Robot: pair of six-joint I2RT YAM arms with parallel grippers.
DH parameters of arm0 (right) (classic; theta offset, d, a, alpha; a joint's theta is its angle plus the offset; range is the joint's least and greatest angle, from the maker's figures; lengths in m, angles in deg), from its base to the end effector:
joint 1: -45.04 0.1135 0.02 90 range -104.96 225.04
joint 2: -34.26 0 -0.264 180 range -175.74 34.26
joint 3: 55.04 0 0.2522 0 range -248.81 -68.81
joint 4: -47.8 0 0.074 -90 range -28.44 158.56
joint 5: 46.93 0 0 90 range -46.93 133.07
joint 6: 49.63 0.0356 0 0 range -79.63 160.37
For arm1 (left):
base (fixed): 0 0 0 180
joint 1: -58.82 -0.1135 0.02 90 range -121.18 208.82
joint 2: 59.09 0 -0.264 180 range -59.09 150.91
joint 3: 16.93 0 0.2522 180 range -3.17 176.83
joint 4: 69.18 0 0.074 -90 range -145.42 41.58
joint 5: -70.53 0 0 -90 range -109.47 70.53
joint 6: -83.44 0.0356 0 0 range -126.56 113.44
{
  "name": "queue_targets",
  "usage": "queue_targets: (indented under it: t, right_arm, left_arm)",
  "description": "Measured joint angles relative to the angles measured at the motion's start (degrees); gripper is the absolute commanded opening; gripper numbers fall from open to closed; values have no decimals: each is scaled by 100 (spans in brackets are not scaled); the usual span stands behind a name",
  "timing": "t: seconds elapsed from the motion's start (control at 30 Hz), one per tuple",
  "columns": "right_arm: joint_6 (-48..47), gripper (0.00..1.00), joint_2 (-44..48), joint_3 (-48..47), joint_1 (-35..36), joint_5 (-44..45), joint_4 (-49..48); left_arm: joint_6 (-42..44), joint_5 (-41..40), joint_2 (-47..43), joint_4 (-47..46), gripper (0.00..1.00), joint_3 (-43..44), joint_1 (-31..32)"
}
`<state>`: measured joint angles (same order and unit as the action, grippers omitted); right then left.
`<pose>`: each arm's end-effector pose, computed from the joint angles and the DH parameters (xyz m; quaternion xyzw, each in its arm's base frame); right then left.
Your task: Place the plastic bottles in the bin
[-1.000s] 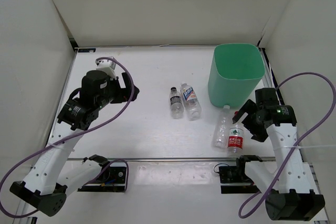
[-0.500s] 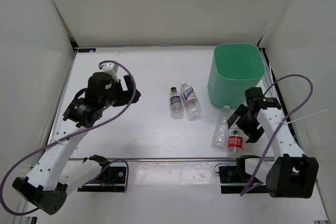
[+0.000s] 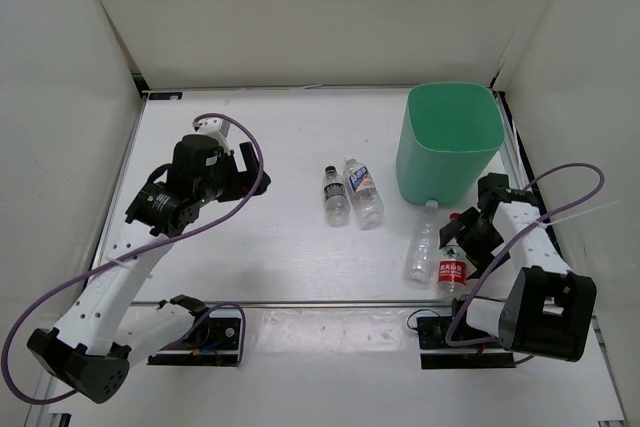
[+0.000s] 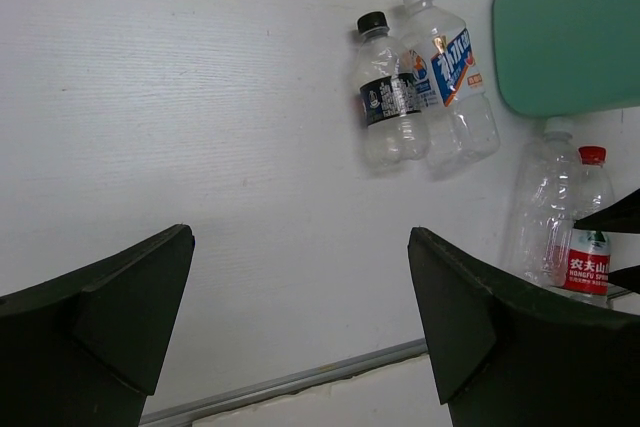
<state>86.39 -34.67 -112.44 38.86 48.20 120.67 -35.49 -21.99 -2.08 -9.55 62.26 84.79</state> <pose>0.1815 -0.0229 0.2005 0.4409 0.8951 -0.0254 0.0611 0.1776 -0.0848 0.3635 -0.0329 0.8959 -0.1865 0.4018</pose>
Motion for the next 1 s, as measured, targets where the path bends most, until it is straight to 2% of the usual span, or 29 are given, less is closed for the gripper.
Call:
queue_targets:
  t: [0.17,0.4,0.43,0.47,0.53,0.57,0.67,0.77,1.0]
  right_arm:
    - [26,96,-111,319,-382,-173,-177]
    - [146,81,-186,507,-964,-428,-260]
    - [179,67,-166,507,-1023,-433,-254]
    - [177,58,-146,507,-1071,-437,-247]
    - [260,40,-85,474,-1147,-452,-181]
    - [256,36,-48,450,-1156,-446,-160]
    - [328,29,50,179,-1182,-358,131]
    - [413,26,210,-234,-1182,-251,409]
    - [651,13,1196,-960,-1182,-192,1196]
  left_arm:
    - [-4,44,42,0,100,0,0]
    - [-11,48,55,-2,100,0,0]
    - [-17,48,55,-2,100,0,0]
    - [-26,50,55,0,100,0,0]
    - [-33,59,61,-4,100,0,0]
    - [-39,70,68,-7,100,0,0]
    - [-50,146,96,-20,100,0,0]
    - [-50,195,142,-68,100,0,0]
    - [-50,286,306,-142,100,0,0]
